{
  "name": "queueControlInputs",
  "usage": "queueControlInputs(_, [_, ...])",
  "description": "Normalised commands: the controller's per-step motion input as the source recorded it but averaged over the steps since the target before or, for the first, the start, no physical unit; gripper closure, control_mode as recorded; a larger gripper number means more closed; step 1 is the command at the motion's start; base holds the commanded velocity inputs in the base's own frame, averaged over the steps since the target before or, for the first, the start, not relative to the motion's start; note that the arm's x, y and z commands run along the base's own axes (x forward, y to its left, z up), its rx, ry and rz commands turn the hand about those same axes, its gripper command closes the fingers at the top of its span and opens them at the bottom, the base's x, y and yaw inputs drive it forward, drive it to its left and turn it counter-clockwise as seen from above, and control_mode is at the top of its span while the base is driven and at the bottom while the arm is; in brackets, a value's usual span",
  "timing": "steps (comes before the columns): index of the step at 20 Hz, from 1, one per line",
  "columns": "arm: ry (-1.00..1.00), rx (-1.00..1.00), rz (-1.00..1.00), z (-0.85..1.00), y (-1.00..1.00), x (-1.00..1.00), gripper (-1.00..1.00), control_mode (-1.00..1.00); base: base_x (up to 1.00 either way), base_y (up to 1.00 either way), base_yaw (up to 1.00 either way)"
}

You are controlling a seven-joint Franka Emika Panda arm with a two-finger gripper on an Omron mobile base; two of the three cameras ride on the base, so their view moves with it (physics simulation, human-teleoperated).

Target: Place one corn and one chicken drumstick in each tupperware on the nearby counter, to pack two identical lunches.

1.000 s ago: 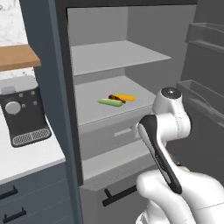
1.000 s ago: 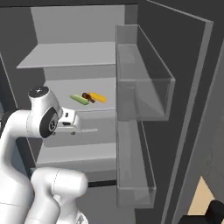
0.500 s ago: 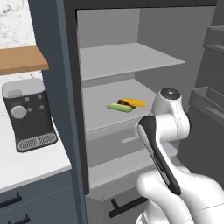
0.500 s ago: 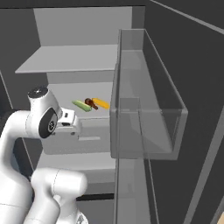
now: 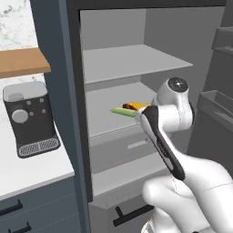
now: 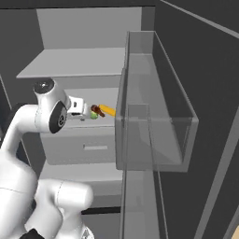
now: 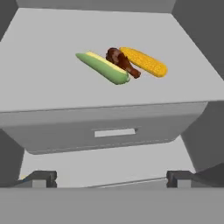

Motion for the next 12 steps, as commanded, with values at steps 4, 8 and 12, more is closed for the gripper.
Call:
queueControlInputs(4, [-0.11,0.01,0.0,0.12,0.07,1.0,-1.0,-1.0,0.0,0.0,0.0])
queueControlInputs(8, [0.01,0.07,0.0,-0.15,0.08,0.98,-1.0,-1.0,0.0,0.0,0.0])
queueControlInputs(12, [0.09,0.06,0.01,-0.3,0.0,0.29,-1.0,-1.0,0.0,0.0,0.0])
